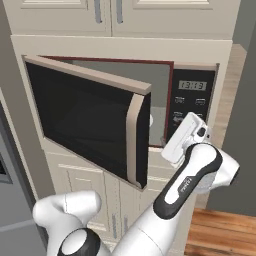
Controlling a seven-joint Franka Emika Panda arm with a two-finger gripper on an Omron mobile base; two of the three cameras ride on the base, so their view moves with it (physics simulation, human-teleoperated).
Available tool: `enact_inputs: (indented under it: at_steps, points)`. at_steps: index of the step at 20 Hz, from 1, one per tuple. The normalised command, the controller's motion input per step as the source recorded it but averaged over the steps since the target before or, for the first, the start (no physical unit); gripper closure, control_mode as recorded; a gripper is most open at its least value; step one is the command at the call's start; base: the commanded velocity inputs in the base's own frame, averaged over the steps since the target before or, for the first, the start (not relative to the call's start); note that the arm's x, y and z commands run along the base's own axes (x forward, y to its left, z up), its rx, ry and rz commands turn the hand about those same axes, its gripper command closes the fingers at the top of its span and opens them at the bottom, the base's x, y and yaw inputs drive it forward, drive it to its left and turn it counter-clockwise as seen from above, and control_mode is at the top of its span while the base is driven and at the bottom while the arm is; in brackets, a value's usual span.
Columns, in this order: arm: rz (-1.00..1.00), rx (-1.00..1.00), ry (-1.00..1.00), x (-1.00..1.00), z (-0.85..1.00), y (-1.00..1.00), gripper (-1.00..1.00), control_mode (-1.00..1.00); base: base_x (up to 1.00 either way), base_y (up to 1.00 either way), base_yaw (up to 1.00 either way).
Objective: Open the microwave door.
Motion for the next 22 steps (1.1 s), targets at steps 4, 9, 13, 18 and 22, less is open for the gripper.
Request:
enact_inputs:
  at_steps: [4,9,13,18,22]
  points:
    - [0.12,-0.05,-0.06,0.44,-0.01,0.00,-1.00,-1.00,0.00,0.00,0.00]
    - [0.23,-0.13,-0.13,-0.16,0.00,0.32,-1.00,-1.00,0.00,0.00,0.00]
    - [0.32,-0.19,-0.13,-0.33,-0.03,0.90,-1.00,-1.00,0.00,0.00,0.00]
    - [0.38,-0.23,-0.11,-0.33,-0.13,1.00,-1.00,-1.00,0.00,0.00,0.00]
    - [0.37,-0.21,-0.19,-0.73,-0.06,0.97,-1.00,-1.00,0.00,0.00,0.00]
